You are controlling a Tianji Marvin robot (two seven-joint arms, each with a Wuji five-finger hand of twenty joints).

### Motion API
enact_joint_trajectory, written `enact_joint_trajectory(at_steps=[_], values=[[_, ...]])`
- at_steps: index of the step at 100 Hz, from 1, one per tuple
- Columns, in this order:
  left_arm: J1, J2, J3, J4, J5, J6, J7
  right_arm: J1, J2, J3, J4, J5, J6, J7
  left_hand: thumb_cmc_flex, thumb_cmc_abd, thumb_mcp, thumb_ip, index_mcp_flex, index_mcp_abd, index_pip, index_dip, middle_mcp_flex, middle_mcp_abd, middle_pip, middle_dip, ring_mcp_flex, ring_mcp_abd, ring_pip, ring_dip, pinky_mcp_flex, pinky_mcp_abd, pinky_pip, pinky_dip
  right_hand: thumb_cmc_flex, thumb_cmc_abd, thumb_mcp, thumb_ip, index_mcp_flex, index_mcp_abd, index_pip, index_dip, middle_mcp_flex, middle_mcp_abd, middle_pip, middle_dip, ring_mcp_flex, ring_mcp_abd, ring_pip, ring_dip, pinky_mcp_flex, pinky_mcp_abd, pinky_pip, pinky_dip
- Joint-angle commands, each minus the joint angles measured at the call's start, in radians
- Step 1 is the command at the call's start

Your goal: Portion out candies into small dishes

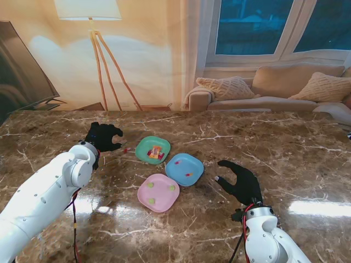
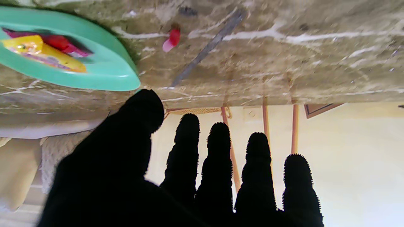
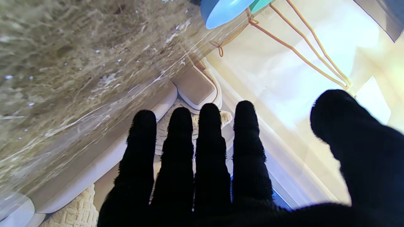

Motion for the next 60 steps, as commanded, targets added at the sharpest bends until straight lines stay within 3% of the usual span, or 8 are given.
enact_joint_trajectory(at_steps=[1,25,60], values=[[-0.013,-0.002,0.013,0.027,-0.012,0.01,-0.011,-0.007,0.0,-0.001,-0.001,0.002,0.008,0.016,-0.045,0.029,-0.017,0.018,0.002,0.03,-0.035,-0.038,-0.038,0.034,-0.016,-0.013,-0.031,0.013,-0.027,-0.011,-0.02,0.004,-0.034,-0.003,-0.03,0.015,0.023,0.016,-0.011,-0.026,-0.006,-0.001,0.005,-0.009,0.001,0.009,-0.017,0.016,-0.002,0.013,-0.005,-0.003,-0.015,0.018],[-0.085,-0.018,0.103,0.127,-0.086,0.025,-0.016,-0.006,0.001,-0.003,0.001,0.002,0.013,0.023,-0.05,0.064,-0.05,0.023,0.013,0.049,-0.098,-0.078,-0.049,0.046,-0.031,-0.025,-0.035,0.017,-0.033,-0.011,-0.022,0.004,-0.045,-0.002,-0.031,0.016,0.023,0.016,-0.01,-0.027,-0.006,0.0,0.004,-0.008,0.0,0.009,-0.017,0.018,-0.002,0.013,-0.006,-0.003,-0.016,0.018],[-0.186,-0.06,0.244,0.279,-0.196,0.004,0.019,-0.004,0.002,-0.001,0.006,0.005,0.015,0.034,-0.043,0.093,-0.095,0.035,0.012,0.033,-0.105,-0.08,-0.053,0.041,-0.036,-0.025,-0.039,0.016,-0.038,-0.01,-0.024,0.004,-0.063,-0.001,-0.031,0.016,0.023,0.016,-0.01,-0.027,-0.006,0.0,0.004,-0.007,0.0,0.009,-0.017,0.018,-0.002,0.013,-0.005,-0.002,-0.015,0.019]])
